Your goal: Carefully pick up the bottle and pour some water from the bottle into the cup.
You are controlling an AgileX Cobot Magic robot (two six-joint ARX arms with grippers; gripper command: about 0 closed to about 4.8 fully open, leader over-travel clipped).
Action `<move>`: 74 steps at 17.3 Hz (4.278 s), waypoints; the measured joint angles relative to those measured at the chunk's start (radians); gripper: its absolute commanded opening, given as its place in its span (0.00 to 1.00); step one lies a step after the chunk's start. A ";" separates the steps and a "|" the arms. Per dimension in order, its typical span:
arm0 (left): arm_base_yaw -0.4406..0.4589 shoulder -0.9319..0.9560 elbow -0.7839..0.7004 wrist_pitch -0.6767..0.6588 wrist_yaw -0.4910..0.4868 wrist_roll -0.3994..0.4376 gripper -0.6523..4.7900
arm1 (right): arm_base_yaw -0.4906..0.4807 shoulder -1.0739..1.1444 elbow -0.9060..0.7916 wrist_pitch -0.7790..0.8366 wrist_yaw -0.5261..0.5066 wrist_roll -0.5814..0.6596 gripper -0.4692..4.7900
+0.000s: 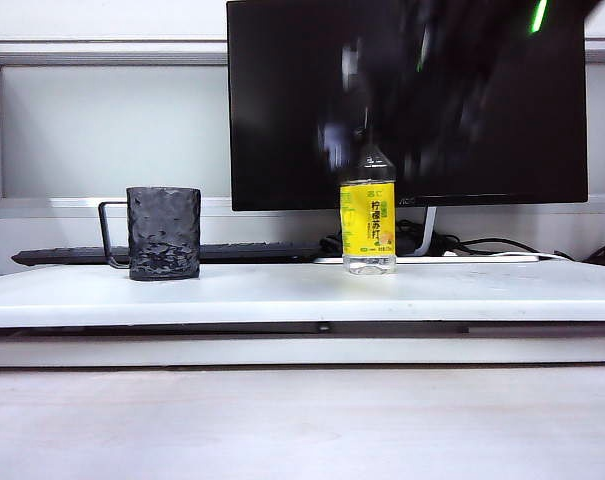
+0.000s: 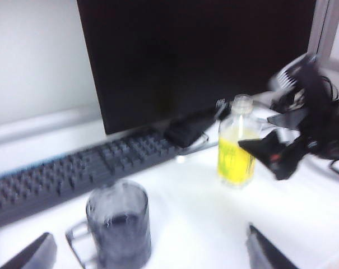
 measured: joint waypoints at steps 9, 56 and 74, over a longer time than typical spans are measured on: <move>0.000 -0.422 0.000 -0.105 -0.084 0.000 1.00 | 0.129 -0.611 -0.001 -0.431 -0.001 0.098 1.00; 0.000 -0.615 -0.492 -0.359 -0.398 -0.154 0.30 | 0.117 -1.119 -0.847 -0.238 -0.007 0.049 0.25; 0.307 -0.615 -0.568 -0.186 -0.360 -0.154 0.30 | -0.305 -1.657 -1.050 -0.270 -0.021 0.049 0.25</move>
